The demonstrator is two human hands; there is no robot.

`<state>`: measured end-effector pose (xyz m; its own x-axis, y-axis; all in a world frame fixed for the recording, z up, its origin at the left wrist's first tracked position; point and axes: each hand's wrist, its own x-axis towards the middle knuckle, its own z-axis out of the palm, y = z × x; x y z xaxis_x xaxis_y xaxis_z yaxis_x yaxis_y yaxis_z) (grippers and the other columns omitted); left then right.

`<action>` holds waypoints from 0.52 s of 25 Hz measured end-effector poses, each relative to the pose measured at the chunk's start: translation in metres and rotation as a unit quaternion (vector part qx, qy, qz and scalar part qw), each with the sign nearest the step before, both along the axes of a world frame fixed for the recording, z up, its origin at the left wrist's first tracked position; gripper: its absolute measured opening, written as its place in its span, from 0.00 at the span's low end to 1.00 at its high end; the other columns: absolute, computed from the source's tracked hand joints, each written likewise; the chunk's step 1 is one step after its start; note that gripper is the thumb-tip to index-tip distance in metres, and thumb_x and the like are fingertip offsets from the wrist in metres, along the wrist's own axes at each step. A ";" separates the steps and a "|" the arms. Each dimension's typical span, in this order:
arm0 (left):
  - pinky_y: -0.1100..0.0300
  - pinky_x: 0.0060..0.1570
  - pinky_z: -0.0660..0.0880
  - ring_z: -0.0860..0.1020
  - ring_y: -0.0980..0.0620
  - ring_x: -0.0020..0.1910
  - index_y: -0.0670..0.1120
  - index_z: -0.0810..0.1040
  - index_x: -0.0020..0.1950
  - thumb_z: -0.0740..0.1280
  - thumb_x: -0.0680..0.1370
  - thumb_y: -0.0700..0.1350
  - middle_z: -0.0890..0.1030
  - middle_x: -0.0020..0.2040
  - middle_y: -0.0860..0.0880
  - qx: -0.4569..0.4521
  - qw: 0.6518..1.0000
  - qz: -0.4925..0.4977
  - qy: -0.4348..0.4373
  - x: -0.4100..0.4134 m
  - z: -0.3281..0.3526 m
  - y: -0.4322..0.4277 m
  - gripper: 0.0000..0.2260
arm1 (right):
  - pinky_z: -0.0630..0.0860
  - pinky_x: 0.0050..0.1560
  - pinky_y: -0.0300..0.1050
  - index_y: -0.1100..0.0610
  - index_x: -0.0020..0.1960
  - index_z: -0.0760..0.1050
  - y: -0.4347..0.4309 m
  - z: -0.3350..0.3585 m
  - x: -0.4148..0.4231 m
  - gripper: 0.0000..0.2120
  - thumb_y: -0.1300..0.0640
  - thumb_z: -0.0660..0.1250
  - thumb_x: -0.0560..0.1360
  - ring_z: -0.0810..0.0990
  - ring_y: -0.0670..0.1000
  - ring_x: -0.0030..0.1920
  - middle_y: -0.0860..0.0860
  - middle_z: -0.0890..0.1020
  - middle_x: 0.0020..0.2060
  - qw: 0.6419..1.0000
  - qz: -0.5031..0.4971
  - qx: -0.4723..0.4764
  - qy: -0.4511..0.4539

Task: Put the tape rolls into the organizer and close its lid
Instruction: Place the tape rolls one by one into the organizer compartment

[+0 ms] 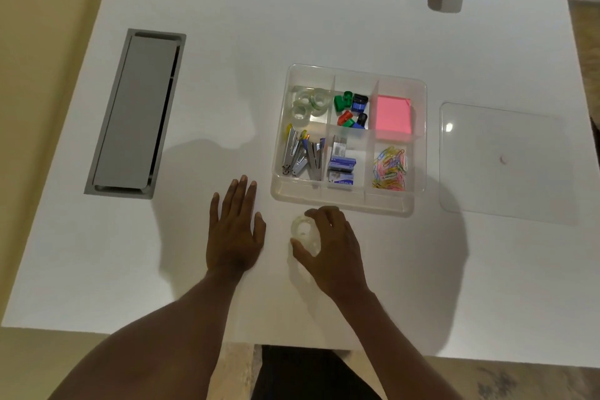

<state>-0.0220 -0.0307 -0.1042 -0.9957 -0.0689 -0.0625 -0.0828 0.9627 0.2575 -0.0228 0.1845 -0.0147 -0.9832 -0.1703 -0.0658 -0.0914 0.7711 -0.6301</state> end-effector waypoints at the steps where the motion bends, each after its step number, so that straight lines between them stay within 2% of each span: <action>1: 0.42 0.87 0.50 0.49 0.53 0.88 0.53 0.53 0.87 0.53 0.86 0.55 0.53 0.88 0.51 -0.001 1.000 0.001 -0.001 0.000 0.000 0.000 0.30 | 0.80 0.55 0.42 0.52 0.62 0.73 -0.002 0.007 -0.015 0.25 0.43 0.75 0.71 0.77 0.49 0.56 0.49 0.78 0.58 1.000 -0.004 -0.015 0.017; 4: 0.41 0.86 0.51 0.48 0.53 0.88 0.53 0.51 0.88 0.52 0.85 0.55 0.53 0.88 0.52 0.000 1.000 0.003 -0.007 0.000 -0.001 -0.001 0.30 | 0.80 0.53 0.41 0.56 0.62 0.75 -0.007 0.026 -0.067 0.24 0.48 0.76 0.71 0.77 0.49 0.55 0.51 0.77 0.56 0.997 -0.025 -0.063 0.046; 6: 0.41 0.86 0.52 0.48 0.53 0.88 0.53 0.51 0.88 0.52 0.85 0.54 0.52 0.89 0.52 0.003 1.000 0.000 -0.007 0.000 -0.001 -0.001 0.30 | 0.79 0.52 0.36 0.58 0.63 0.75 -0.009 0.035 -0.102 0.23 0.51 0.76 0.72 0.78 0.49 0.54 0.52 0.76 0.58 0.994 -0.042 -0.088 0.055; 9: 0.42 0.86 0.52 0.48 0.53 0.88 0.53 0.49 0.88 0.52 0.85 0.54 0.51 0.89 0.52 0.011 1.000 0.003 -0.011 0.001 0.000 0.000 0.31 | 0.74 0.52 0.34 0.61 0.64 0.75 -0.011 0.042 -0.153 0.23 0.56 0.76 0.72 0.76 0.49 0.53 0.56 0.74 0.59 0.991 -0.043 -0.076 0.100; 11: 0.42 0.86 0.51 0.48 0.53 0.88 0.53 0.49 0.88 0.52 0.85 0.55 0.51 0.89 0.52 0.011 1.000 0.004 -0.018 0.000 0.001 0.000 0.31 | 0.76 0.51 0.41 0.60 0.63 0.74 -0.009 0.044 -0.186 0.23 0.57 0.75 0.70 0.76 0.51 0.51 0.56 0.74 0.58 0.992 -0.049 -0.075 0.089; 13: 0.41 0.86 0.52 0.48 0.53 0.88 0.53 0.49 0.88 0.51 0.85 0.55 0.51 0.89 0.52 0.016 1.000 0.006 -0.023 0.001 0.002 0.001 0.30 | 0.77 0.52 0.51 0.58 0.61 0.73 -0.010 0.044 -0.213 0.23 0.53 0.74 0.69 0.76 0.53 0.53 0.54 0.74 0.56 0.996 -0.056 -0.019 0.062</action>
<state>-0.0213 -0.0298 -0.1018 -0.9908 -0.0780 -0.1110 -0.1068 0.9532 0.2828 -0.2361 0.1750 0.0291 -0.9963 -0.0600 0.0612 -0.0854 0.7561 -0.6489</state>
